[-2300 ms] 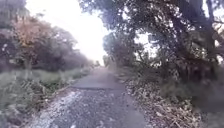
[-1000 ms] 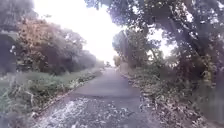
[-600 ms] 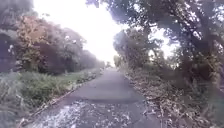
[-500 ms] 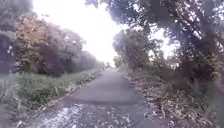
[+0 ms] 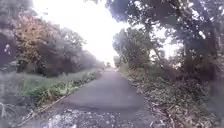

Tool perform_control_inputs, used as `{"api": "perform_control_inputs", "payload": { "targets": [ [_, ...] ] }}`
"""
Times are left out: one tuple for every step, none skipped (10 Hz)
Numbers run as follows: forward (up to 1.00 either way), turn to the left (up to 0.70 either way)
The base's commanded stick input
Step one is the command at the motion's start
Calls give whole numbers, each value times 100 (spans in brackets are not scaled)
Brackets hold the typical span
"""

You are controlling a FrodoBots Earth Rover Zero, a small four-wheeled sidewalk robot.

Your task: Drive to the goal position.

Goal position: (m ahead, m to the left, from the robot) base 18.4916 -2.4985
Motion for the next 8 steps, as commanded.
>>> {"api": "perform_control_inputs", "payload": {
  "targets": [
    [45, -6],
    [45, 0],
    [45, 0],
    [45, 0],
    [45, 0],
    [45, 0],
    [45, 0],
    [45, 0]
  ]
}}
